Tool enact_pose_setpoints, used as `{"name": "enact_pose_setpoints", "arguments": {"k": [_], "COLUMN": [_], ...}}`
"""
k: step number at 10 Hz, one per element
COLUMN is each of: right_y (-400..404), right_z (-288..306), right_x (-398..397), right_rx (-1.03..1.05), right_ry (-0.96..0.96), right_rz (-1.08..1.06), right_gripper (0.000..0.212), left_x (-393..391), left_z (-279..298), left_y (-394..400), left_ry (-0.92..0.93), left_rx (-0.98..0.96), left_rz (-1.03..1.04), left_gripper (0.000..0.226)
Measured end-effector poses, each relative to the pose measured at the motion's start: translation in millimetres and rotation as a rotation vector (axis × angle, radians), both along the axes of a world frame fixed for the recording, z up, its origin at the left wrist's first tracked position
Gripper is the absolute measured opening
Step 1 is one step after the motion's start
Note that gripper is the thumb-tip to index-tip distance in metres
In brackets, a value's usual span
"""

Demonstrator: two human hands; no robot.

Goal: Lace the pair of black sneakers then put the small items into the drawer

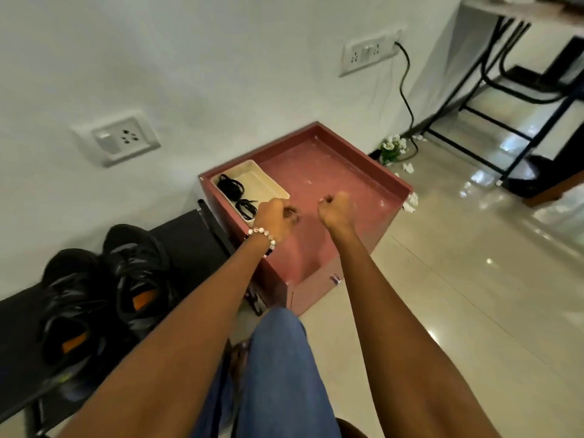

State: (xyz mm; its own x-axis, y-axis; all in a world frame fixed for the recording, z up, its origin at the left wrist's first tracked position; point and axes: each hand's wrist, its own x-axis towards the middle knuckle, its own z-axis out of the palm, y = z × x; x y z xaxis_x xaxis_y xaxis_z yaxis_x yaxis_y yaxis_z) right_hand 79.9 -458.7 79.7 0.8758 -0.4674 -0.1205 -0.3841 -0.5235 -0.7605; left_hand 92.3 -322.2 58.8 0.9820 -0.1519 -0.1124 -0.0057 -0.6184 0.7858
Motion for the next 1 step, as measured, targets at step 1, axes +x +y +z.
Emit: {"name": "enact_pose_setpoints", "arguments": {"k": [1], "right_y": [47.9], "right_z": [43.8], "right_x": [17.2], "right_rx": [0.0], "right_ry": [-0.234], "right_rz": [0.181], "right_gripper": [0.023], "left_x": [5.7], "left_z": [46.2], "left_y": [47.4], "left_ry": [-0.167], "left_rx": [-0.109], "left_rz": [0.145], "left_gripper": [0.013]}}
